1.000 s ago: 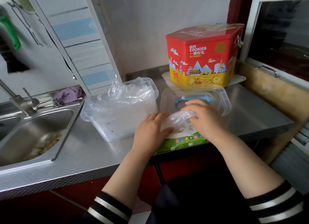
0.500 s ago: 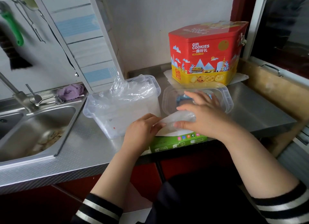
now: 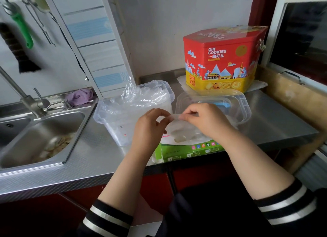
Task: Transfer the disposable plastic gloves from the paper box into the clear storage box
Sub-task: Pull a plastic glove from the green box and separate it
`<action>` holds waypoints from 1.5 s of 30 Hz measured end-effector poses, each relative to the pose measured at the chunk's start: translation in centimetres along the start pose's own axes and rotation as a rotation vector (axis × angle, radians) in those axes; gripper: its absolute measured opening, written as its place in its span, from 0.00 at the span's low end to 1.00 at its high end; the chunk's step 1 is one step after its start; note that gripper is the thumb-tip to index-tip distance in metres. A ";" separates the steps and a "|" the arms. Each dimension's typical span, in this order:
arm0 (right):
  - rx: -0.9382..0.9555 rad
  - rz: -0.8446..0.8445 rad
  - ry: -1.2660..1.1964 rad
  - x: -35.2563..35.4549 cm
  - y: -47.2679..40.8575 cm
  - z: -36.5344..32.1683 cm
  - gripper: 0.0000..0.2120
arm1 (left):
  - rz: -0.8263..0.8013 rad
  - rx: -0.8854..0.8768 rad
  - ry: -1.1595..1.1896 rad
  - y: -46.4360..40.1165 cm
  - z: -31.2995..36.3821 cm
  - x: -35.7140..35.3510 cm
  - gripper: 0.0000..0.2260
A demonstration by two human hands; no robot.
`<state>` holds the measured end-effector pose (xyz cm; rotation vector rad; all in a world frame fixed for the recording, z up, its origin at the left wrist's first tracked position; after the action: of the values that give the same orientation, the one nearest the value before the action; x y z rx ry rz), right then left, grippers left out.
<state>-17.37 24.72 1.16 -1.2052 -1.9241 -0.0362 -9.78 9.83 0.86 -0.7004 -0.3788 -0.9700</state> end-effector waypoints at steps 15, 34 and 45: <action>-0.093 0.302 -0.448 2.7 1.5 0.8 0.22 | -0.230 0.026 0.317 0.0 1.6 -2.5 0.13; -0.002 0.086 -0.278 -0.2 2.7 0.9 0.04 | -0.179 0.373 0.226 -0.6 0.6 0.0 0.31; 0.304 0.111 0.074 -1.3 4.3 -1.3 0.16 | -0.115 0.105 -0.119 -1.1 1.7 0.4 0.07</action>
<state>-13.05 25.57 -0.50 -1.0862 -1.7225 0.2576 -10.51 10.35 2.79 -0.6475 -0.5759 -1.0118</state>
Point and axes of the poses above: each hand's wrist, its own y-axis away from the middle knuckle, its own x-axis out of the back of the hand, z = x × y, the point moved 8 cm from there along -y, towards the middle knuckle, and after that the axes turned 3 degrees about x, right-handed, at the moved point
